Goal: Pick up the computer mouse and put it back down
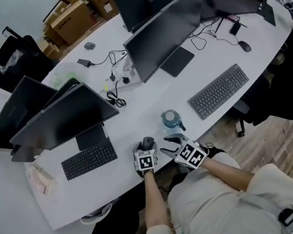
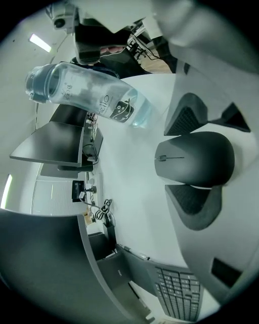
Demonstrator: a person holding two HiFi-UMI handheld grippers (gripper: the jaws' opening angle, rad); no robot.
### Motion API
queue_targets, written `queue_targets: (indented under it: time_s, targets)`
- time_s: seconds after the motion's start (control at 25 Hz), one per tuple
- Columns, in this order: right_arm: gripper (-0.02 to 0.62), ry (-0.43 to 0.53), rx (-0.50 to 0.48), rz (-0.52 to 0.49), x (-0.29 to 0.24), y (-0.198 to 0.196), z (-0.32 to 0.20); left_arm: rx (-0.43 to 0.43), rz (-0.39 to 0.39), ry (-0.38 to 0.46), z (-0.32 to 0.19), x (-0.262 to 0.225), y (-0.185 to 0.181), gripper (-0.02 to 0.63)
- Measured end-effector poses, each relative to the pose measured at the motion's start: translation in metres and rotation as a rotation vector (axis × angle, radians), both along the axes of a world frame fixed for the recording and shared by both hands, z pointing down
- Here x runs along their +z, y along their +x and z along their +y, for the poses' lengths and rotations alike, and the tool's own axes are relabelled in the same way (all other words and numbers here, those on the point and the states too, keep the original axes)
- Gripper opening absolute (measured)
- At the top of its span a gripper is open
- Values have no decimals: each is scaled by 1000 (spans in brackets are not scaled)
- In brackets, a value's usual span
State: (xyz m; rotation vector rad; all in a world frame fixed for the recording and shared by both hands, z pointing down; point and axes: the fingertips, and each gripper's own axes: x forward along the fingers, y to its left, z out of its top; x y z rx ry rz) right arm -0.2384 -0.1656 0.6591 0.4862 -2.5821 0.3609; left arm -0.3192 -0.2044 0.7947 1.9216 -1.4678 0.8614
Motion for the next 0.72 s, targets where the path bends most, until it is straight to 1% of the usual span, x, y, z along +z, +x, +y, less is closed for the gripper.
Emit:
queue_targets:
  time_s: [0.16, 0.4, 0.72]
  targets:
    - [186, -4, -4, 7, 4, 0, 6, -21, 1, 22, 4, -9, -5, 291]
    - [186, -14, -8, 14, 12, -5, 13, -48, 26, 61, 14, -22, -8, 291]
    - [186, -1, 0, 22, 15, -10, 16, -122, 67, 155, 31, -52, -14, 291]
